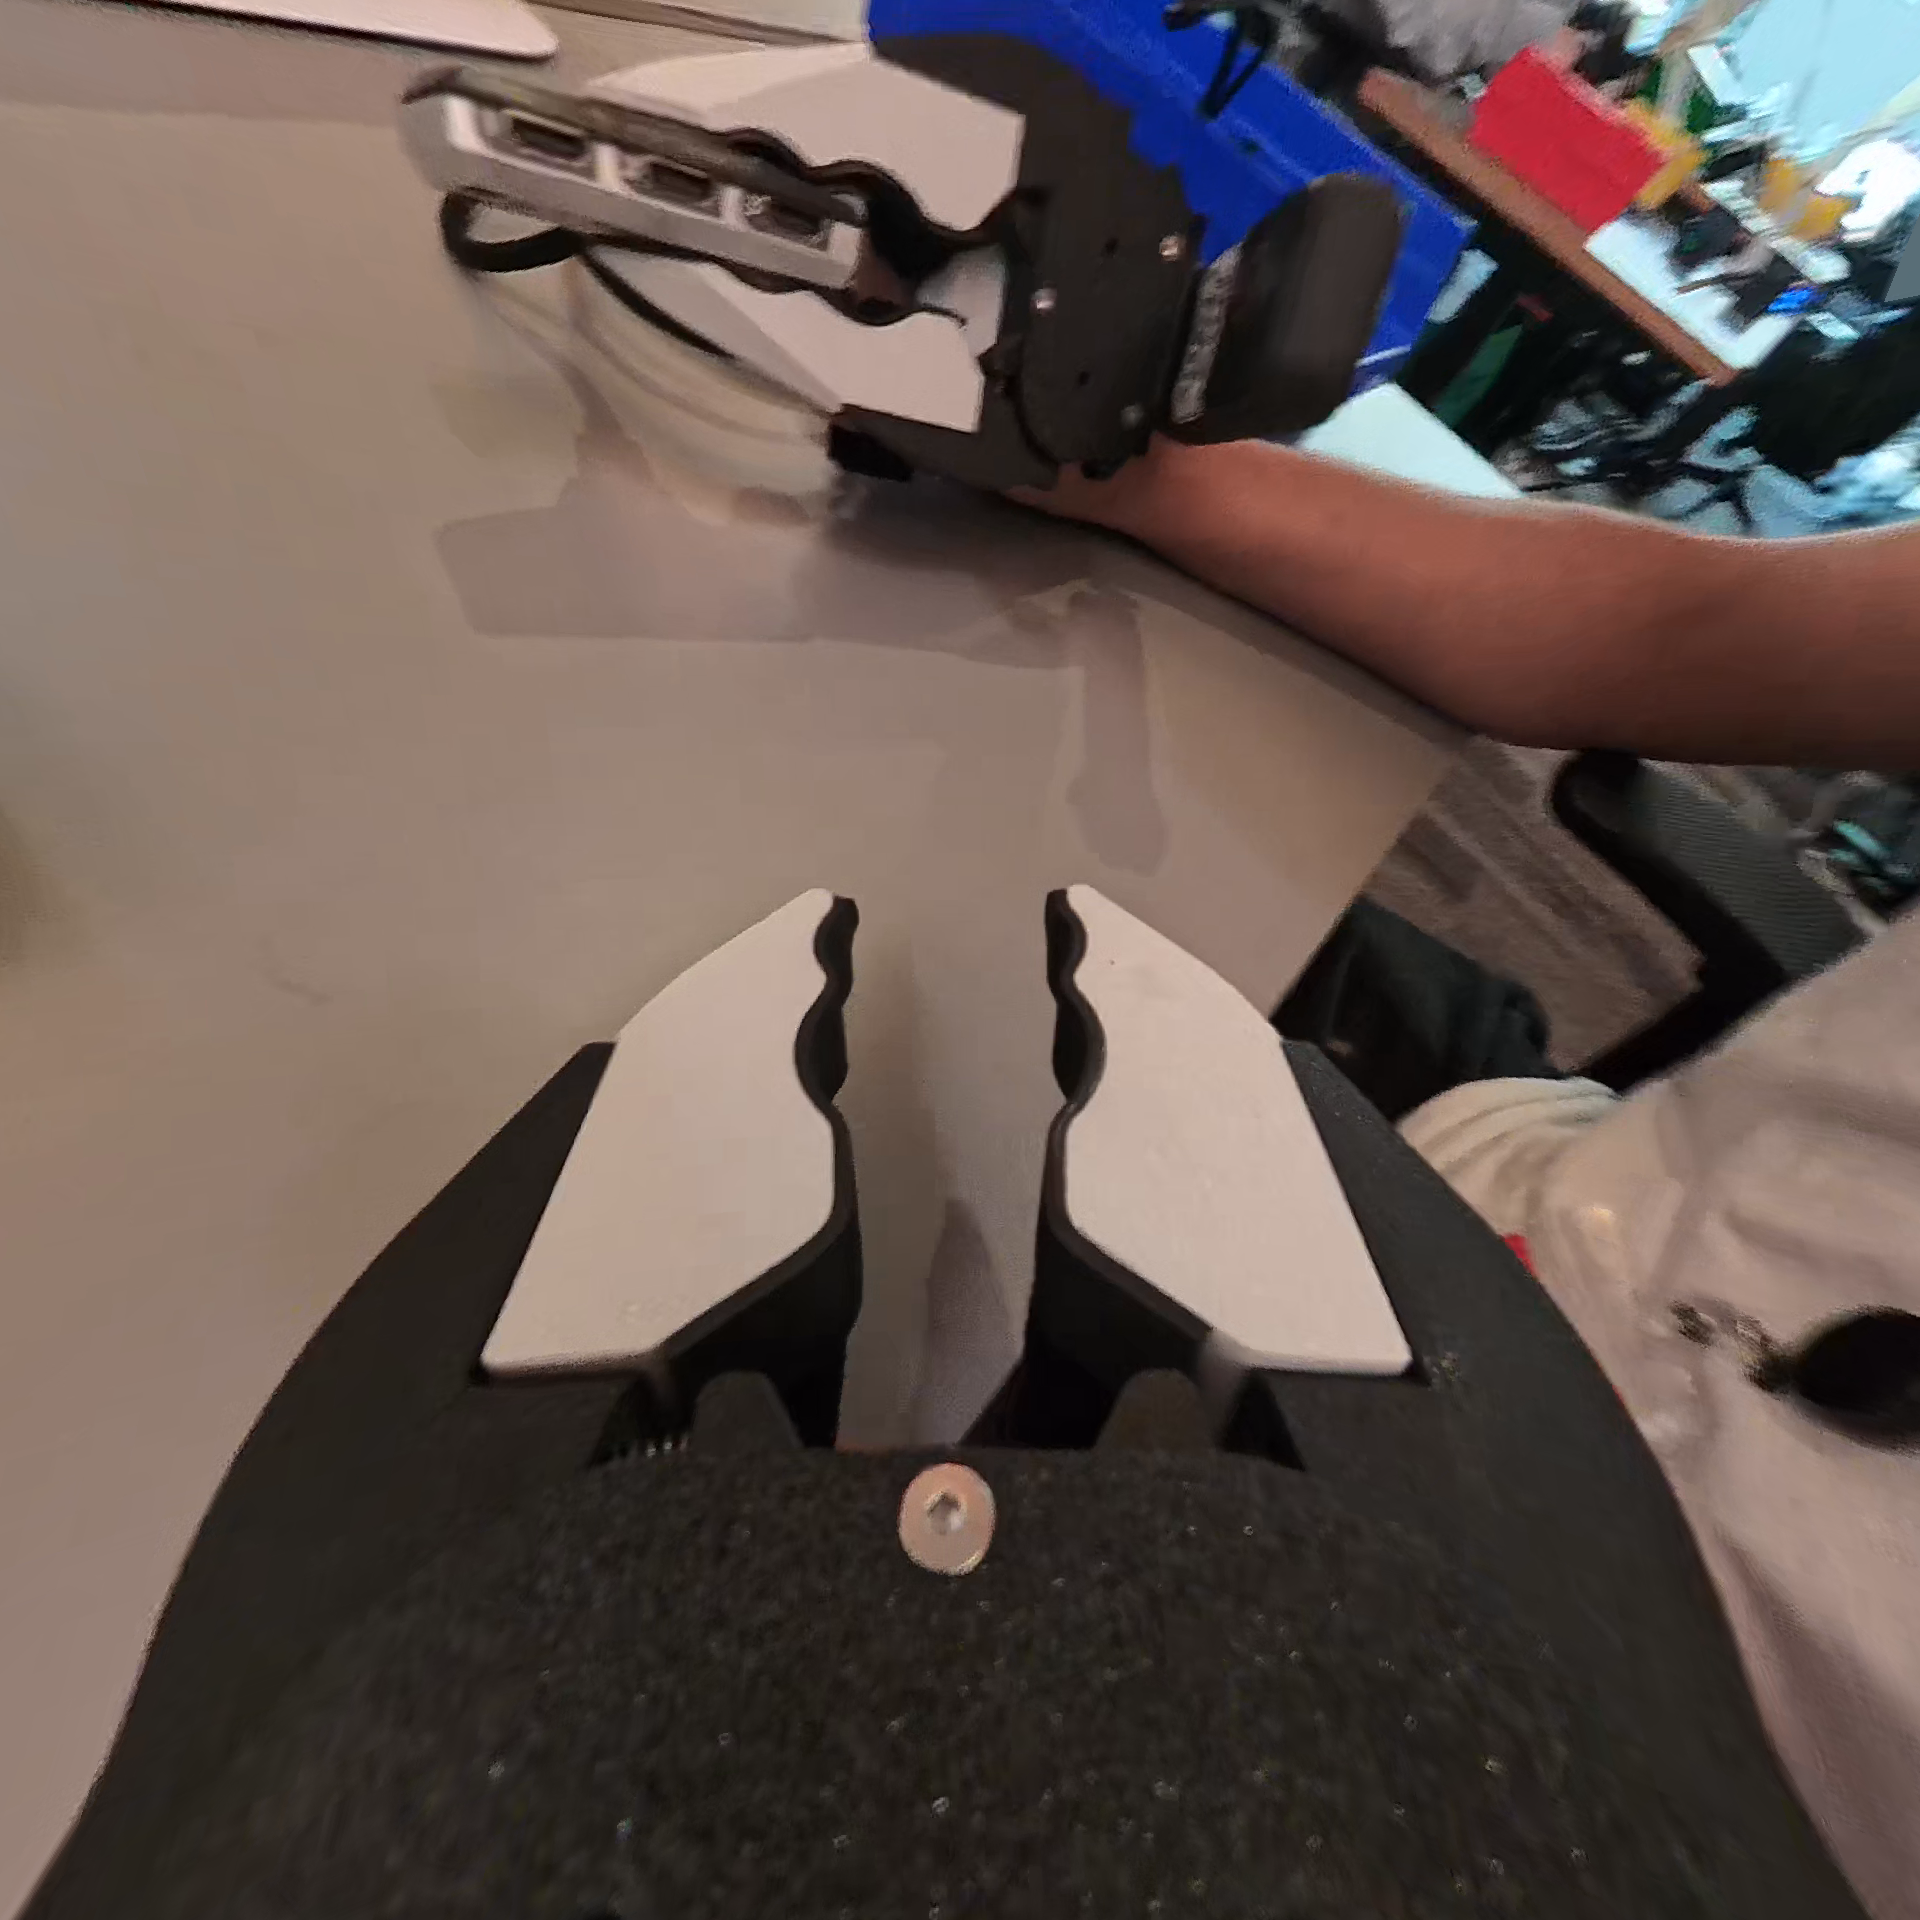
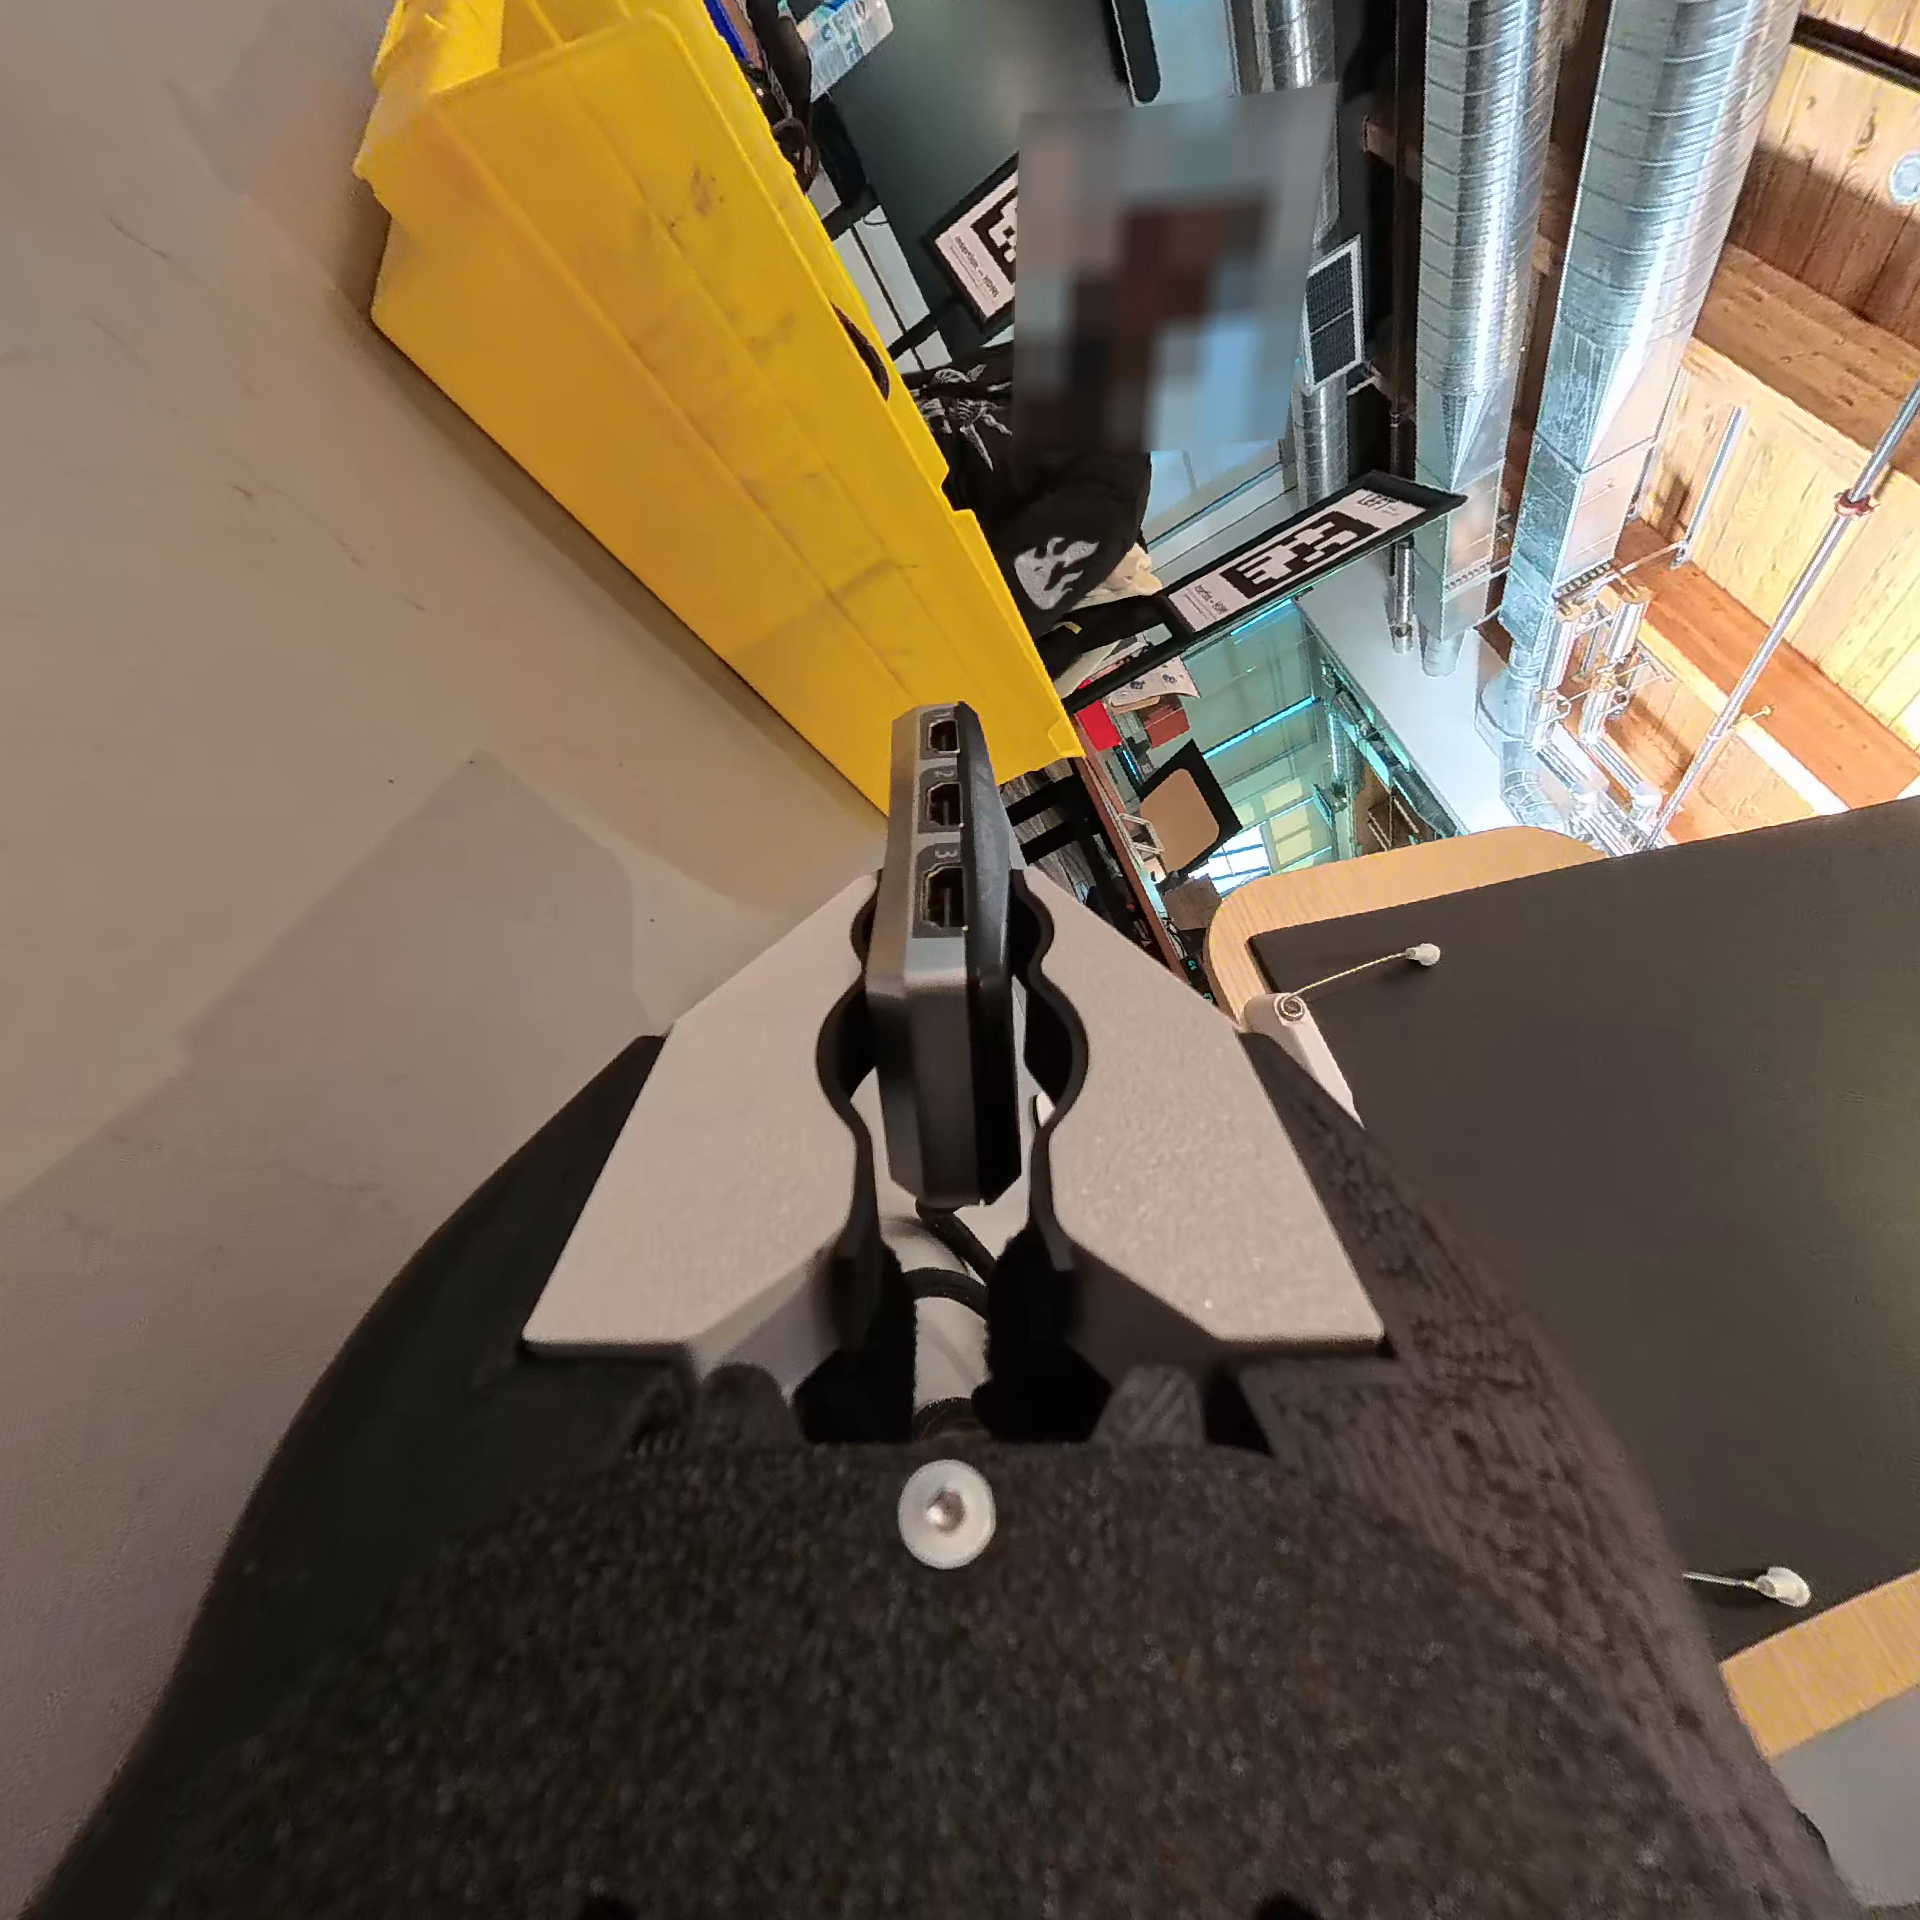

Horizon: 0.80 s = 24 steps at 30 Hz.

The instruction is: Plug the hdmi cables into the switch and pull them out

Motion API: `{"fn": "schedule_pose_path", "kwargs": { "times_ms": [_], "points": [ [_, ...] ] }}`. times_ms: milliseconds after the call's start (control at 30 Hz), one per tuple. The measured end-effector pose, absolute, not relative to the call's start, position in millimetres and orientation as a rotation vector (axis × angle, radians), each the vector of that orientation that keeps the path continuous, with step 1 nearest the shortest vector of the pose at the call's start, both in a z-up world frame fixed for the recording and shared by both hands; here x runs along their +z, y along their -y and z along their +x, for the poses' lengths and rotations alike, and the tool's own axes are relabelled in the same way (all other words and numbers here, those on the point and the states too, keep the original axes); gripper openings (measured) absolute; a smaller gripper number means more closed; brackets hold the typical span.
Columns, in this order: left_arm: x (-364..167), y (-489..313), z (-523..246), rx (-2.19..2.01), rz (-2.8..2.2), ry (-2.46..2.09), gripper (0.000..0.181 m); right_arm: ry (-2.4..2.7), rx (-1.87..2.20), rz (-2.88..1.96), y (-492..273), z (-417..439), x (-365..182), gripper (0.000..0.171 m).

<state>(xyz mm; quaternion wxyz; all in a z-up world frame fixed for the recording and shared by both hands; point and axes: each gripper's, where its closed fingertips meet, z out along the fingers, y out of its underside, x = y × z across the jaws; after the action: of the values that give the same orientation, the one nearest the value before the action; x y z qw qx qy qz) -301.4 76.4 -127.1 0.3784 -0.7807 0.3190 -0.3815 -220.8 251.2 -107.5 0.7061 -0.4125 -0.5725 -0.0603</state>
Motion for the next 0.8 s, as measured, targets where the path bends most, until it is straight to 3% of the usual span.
{"fn": "schedule_pose_path", "kwargs": {
  "times_ms": [100,333,567,633,700,800],
  "points": [
    [-110.0,-80.7,-315.3,-0.998,-1.99,-0.905,0.036,1.278,-0.14,-0.914,-250.4,-221.3,-108.5,0.021],
    [-65.4,-194.0,-420.7,-0.418,-2.053,-1.118,0.039,1.283,-0.134,-0.914,-250.9,-222.2,-109.2,0.021],
    [-128.2,-310.7,-491.9,0.083,-2.367,-1.175,0.044,1.292,-0.137,-0.916,-251.5,-222.9,-111.1,0.021],
    [-142.9,-318.6,-491.2,0.086,-2.41,-1.18,0.04,1.29,-0.134,-0.918,-251.6,-222.7,-110.8,0.021],
    [-152.7,-318.1,-487.5,0.075,-2.423,-1.205,0.015,1.289,-0.13,-0.921,-252.0,-222.4,-110.8,0.021],
    [-149.2,-316.7,-488.5,0.1,-2.412,-1.162,0.009,1.287,-0.128,-0.923,-252.1,-222.3,-110.5,0.021]
  ]
}}
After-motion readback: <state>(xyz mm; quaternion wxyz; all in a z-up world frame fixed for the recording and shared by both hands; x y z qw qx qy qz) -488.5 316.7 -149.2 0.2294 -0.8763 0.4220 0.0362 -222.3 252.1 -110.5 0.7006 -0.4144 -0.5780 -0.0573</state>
